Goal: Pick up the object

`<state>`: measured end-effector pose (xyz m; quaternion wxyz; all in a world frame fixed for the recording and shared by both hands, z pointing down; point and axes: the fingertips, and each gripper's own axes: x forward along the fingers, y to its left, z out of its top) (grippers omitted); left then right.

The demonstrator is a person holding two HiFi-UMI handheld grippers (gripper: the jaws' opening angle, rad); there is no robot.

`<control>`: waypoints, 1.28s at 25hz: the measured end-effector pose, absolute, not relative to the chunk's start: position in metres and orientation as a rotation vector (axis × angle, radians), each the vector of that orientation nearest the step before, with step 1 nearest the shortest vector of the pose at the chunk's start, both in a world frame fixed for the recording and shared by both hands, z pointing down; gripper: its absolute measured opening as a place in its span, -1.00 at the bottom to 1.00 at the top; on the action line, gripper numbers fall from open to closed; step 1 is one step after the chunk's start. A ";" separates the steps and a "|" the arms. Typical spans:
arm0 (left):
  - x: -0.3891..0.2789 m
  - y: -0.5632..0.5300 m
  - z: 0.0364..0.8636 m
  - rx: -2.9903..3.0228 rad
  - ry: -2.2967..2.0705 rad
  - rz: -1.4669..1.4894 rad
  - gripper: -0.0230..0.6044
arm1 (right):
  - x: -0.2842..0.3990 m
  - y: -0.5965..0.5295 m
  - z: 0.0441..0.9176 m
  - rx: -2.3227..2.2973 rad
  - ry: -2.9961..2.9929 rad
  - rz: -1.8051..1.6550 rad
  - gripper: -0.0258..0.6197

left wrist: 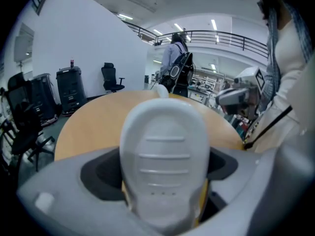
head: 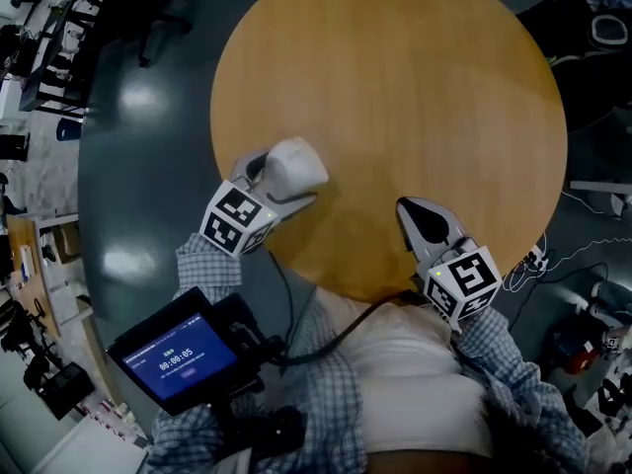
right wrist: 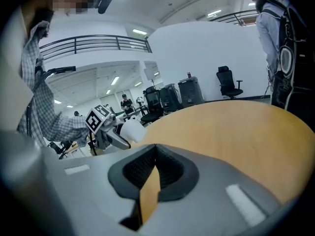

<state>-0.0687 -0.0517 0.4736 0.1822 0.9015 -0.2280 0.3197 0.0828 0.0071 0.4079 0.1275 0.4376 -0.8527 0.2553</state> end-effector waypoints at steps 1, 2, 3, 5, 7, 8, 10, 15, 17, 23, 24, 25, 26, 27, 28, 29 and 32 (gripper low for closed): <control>-0.066 -0.047 0.471 2.539 -0.661 0.872 0.56 | 0.084 0.009 0.406 1.272 -2.489 0.732 -0.91; -0.062 -0.042 0.469 2.534 -0.676 0.844 0.56 | 0.085 0.011 0.403 1.270 -2.496 0.722 -0.91; -0.059 -0.037 0.467 2.527 -0.688 0.818 0.56 | 0.086 0.013 0.401 1.268 -2.504 0.714 -0.91; -0.053 -0.027 0.465 2.515 -0.693 0.781 0.56 | 0.086 0.016 0.397 1.258 -2.517 0.701 -0.91; -0.049 -0.023 0.467 2.508 -0.692 0.759 0.56 | 0.085 0.015 0.397 1.239 -2.527 0.687 -0.91; -0.047 -0.022 0.467 2.505 -0.694 0.746 0.56 | 0.083 0.014 0.398 1.227 -2.531 0.680 -0.91; -0.045 -0.020 0.469 2.495 -0.700 0.716 0.56 | 0.081 0.011 0.401 1.205 -2.539 0.670 -0.91; -0.032 -0.004 0.469 2.467 -0.735 0.643 0.56 | 0.086 0.015 0.400 1.179 -2.562 0.651 -0.91; -0.022 0.012 0.463 2.460 -0.742 0.620 0.56 | 0.090 0.025 0.392 1.167 -2.575 0.630 -0.91; -0.003 0.037 0.464 2.444 -0.730 0.614 0.56 | 0.094 0.038 0.383 1.119 -2.602 0.595 -0.91; -0.003 0.038 0.465 2.440 -0.732 0.613 0.56 | 0.094 0.038 0.383 1.111 -2.604 0.593 -0.91; -0.002 0.039 0.466 2.435 -0.735 0.612 0.56 | 0.094 0.038 0.383 1.104 -2.608 0.590 -0.91; -0.001 0.040 0.467 2.431 -0.738 0.613 0.56 | 0.095 0.038 0.382 1.097 -2.611 0.586 -0.91; 0.001 0.042 0.468 2.429 -0.742 0.617 0.56 | 0.096 0.039 0.382 1.090 -2.615 0.583 -0.91; 0.003 0.042 0.469 2.428 -0.744 0.621 0.56 | 0.098 0.039 0.382 1.083 -2.618 0.579 -0.91; 0.005 0.042 0.470 2.428 -0.746 0.626 0.56 | 0.099 0.038 0.382 1.078 -2.622 0.575 -0.91; 0.004 0.040 0.471 2.429 -0.749 0.636 0.56 | 0.096 0.035 0.383 1.061 -2.631 0.566 -0.91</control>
